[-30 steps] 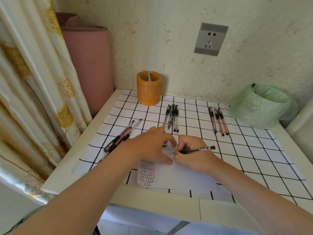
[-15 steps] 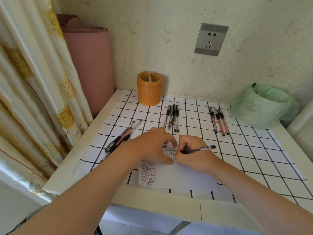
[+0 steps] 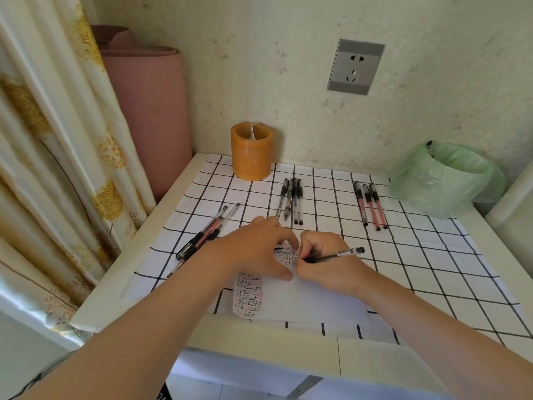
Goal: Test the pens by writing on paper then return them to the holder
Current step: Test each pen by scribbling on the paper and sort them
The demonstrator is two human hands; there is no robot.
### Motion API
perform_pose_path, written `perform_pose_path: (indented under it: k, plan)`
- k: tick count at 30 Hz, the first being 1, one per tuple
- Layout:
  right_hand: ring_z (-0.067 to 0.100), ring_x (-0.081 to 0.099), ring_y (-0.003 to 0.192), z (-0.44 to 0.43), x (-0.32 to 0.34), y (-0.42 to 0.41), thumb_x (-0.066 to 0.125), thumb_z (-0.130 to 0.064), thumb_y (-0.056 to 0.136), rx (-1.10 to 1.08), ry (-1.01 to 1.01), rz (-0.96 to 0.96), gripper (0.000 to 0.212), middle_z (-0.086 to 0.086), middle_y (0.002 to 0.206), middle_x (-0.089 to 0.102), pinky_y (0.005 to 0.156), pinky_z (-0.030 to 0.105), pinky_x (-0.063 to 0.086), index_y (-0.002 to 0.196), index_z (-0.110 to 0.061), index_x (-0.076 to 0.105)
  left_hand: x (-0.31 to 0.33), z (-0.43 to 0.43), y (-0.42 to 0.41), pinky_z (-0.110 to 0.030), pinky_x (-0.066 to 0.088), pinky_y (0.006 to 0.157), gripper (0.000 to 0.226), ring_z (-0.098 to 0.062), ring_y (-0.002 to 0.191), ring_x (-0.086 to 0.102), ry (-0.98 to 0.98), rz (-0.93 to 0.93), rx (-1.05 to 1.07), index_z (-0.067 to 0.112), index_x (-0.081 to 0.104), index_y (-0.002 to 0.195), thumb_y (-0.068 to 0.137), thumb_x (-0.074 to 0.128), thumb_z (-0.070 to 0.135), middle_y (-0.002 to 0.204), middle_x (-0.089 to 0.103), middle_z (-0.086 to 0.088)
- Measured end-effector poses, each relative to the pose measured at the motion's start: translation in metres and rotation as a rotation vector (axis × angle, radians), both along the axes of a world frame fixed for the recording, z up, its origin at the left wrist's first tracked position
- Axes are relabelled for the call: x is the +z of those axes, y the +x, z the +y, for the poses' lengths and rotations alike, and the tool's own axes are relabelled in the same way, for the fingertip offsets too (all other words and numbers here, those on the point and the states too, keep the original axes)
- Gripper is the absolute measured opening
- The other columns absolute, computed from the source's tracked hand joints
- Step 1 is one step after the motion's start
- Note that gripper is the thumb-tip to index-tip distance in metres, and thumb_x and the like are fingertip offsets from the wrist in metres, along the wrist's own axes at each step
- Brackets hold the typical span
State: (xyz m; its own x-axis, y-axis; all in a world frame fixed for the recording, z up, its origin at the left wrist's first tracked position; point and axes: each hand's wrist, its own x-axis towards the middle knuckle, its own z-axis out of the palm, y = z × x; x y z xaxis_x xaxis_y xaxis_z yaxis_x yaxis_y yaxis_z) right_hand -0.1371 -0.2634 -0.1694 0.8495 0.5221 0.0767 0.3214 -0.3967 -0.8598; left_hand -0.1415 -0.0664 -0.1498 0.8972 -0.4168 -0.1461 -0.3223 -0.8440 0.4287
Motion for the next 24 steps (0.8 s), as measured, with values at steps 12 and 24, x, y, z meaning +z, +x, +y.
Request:
perform_pose_path:
  k: [12,24]
  plan:
    - [0.012,0.047,0.048,-0.003,0.000,0.004,0.064,0.004,0.087,-0.180,0.279,0.122,0.018,-0.001,0.060,0.060,0.044,0.024,0.037,0.079,-0.012,0.064,0.008,0.008,0.000,-0.030,0.043,0.083,0.059,-0.005,0.104,0.042,-0.051,0.034,0.016,0.044,0.050,0.126,0.074,0.077,0.051,0.105,0.045,0.019]
    - [0.032,0.064,0.060,0.001,0.025,0.010,0.034,0.007,0.100,-0.188,0.663,0.540,0.043,0.020,0.102,0.069,0.052,0.039,0.055,0.118,-0.009,0.070,0.010,0.029,0.001,-0.027,0.048,0.072,0.015,-0.002,0.085,0.055,0.082,-0.037,0.147,0.039,0.059,0.087,0.083,0.073,0.042,0.093,0.056,0.017]
